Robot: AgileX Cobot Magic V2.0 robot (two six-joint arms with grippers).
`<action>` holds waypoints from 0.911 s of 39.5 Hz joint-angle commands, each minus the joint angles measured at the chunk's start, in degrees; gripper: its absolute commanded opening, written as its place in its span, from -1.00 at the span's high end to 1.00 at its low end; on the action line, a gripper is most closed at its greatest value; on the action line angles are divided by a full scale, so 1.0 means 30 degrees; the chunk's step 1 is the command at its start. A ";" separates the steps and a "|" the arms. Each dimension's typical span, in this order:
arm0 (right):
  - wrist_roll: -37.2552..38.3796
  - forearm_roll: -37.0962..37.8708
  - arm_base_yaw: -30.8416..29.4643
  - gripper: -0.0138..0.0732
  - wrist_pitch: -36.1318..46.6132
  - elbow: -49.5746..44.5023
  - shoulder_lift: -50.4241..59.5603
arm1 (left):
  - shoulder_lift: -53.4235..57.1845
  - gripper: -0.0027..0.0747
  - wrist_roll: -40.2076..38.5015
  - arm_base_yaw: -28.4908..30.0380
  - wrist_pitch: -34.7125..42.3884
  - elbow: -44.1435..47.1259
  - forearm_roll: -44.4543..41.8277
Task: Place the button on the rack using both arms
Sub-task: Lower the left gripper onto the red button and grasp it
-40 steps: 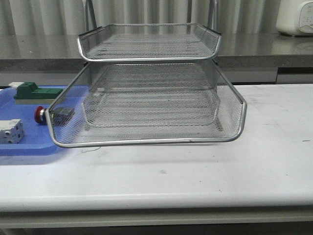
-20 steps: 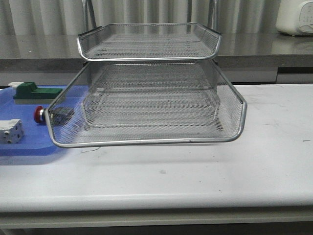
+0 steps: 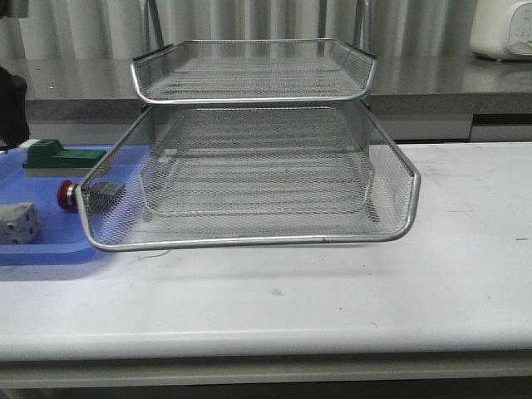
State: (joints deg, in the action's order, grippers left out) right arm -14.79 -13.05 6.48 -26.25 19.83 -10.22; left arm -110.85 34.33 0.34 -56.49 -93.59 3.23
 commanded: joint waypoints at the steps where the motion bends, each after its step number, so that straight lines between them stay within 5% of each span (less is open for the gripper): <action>1: -0.0007 -0.0086 -0.0027 0.94 0.1577 0.0430 -0.0221 | -0.0506 -0.83 0.0562 -0.0227 -0.1231 -0.2201 0.0563; 21: -0.0007 -0.0086 -0.0027 0.94 0.1577 0.0430 -0.0221 | -0.5467 -0.83 0.1276 -0.2363 -0.2644 -0.6812 0.0552; 36: -0.0007 -0.0086 -0.0027 0.94 0.1577 0.0430 -0.0221 | -0.6415 -0.83 0.1639 -0.2814 -0.1795 -0.7018 0.0549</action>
State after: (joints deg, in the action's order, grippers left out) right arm -14.79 -13.05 6.48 -26.25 19.83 -10.22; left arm -133.68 39.19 -7.71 -63.72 -112.84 4.13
